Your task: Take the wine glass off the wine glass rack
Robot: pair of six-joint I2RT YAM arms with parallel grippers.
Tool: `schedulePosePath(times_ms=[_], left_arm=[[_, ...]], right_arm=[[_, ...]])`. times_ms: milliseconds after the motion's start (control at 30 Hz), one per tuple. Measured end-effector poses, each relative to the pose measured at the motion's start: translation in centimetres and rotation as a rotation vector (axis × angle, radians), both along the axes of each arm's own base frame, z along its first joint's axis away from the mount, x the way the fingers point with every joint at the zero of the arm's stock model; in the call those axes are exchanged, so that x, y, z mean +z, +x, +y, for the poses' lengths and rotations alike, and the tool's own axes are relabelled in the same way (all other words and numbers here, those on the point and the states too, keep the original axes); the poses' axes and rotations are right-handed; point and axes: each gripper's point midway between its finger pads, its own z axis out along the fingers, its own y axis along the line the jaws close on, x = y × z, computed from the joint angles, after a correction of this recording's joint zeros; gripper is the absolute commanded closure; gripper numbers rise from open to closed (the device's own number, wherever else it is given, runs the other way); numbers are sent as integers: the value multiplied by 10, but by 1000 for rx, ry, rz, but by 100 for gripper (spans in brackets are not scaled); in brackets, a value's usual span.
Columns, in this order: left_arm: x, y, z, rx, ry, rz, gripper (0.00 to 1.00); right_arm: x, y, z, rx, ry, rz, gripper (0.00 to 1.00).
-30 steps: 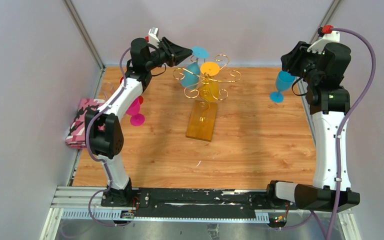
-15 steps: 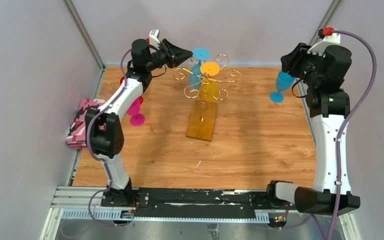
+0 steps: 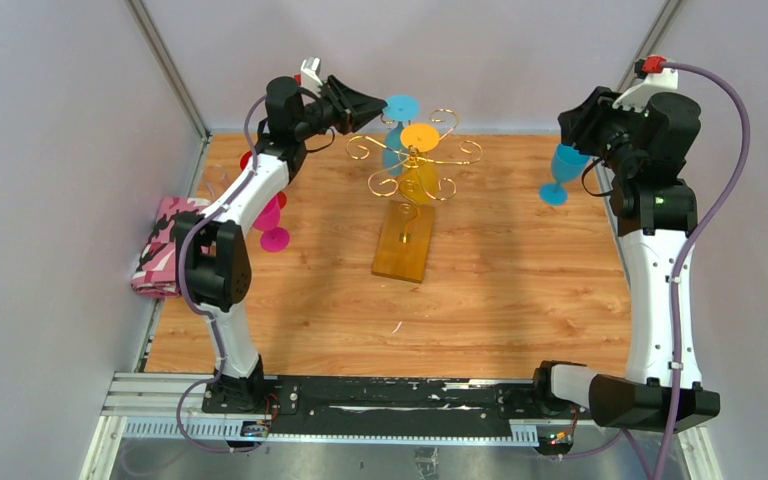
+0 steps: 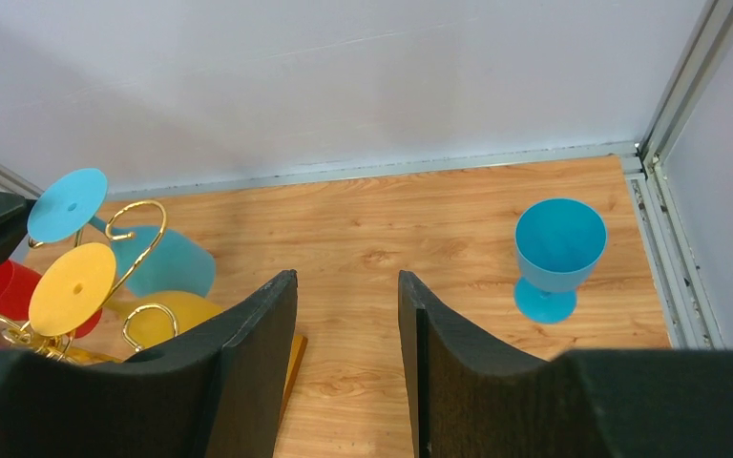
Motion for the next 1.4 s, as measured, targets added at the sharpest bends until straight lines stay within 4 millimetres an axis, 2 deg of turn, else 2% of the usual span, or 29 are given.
schedulePosePath(times_ms=[333, 733, 1000, 1400], left_arm=[[0, 3, -9, -15, -3, -9, 74], [-3, 1, -15, -37, -5, -2, 95], [-3, 0, -15, -42, 3, 6, 100], [6, -10, -16, -64, 64, 118, 100]], right_arm=[[6, 0, 1, 5, 5, -25, 52], [5, -1, 2, 8, 6, -31, 52], [11, -4, 3, 9, 10, -52, 51], [12, -5, 8, 36, 34, -61, 50]])
